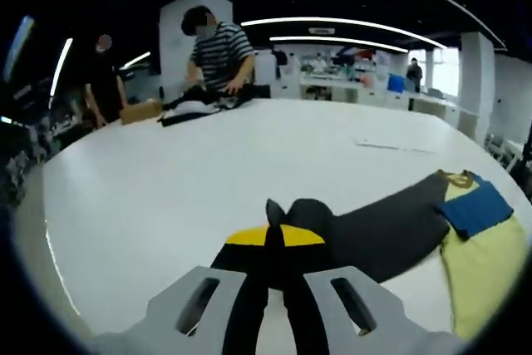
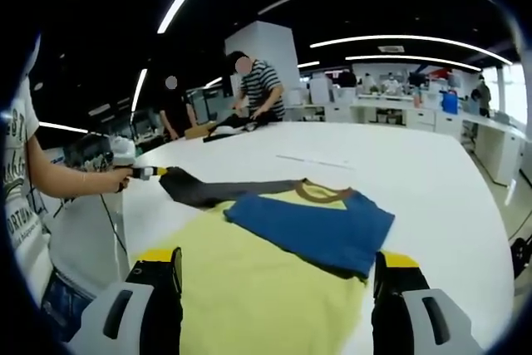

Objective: Fold the garment on the visible template until the final outline fits inside the template.

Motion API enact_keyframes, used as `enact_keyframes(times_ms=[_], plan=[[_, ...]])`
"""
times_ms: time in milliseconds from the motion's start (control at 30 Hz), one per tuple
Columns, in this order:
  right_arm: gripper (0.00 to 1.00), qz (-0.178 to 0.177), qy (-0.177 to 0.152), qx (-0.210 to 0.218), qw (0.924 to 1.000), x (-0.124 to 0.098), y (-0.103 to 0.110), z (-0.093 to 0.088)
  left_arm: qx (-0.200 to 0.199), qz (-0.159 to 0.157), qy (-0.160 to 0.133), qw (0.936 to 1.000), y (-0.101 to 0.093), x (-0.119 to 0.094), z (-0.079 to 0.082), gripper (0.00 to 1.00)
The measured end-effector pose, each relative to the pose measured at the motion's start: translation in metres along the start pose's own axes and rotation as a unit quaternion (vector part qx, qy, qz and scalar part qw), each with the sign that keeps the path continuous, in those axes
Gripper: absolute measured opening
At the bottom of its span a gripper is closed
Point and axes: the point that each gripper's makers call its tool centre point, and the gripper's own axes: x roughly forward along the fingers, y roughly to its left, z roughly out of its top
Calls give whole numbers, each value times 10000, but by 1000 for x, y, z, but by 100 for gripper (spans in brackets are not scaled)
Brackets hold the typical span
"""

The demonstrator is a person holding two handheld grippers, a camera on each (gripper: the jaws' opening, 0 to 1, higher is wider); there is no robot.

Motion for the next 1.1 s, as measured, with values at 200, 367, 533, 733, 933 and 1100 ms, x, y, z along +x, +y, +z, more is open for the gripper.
enact_keyframes(times_ms=[200,367,533,733,933,1100], plan=[[95,-44,23,22,10000,-2,-1,-2,174,185,58,9997,11,5,-16,1],[94,-97,6,45,9999,-5,-3,-2,585,305,85,9978,18,6,-19,2],[94,-124,18,56,9999,-6,-4,-4,780,310,40,9965,23,4,-17,6],[94,-136,30,82,9999,-6,-2,-6,771,305,114,9965,28,5,-22,13],[94,-171,3,110,9998,-8,-3,-6,800,264,346,9958,34,10,-34,17],[95,-180,-42,86,9998,-12,-4,-4,716,175,518,9959,35,15,-44,17]])
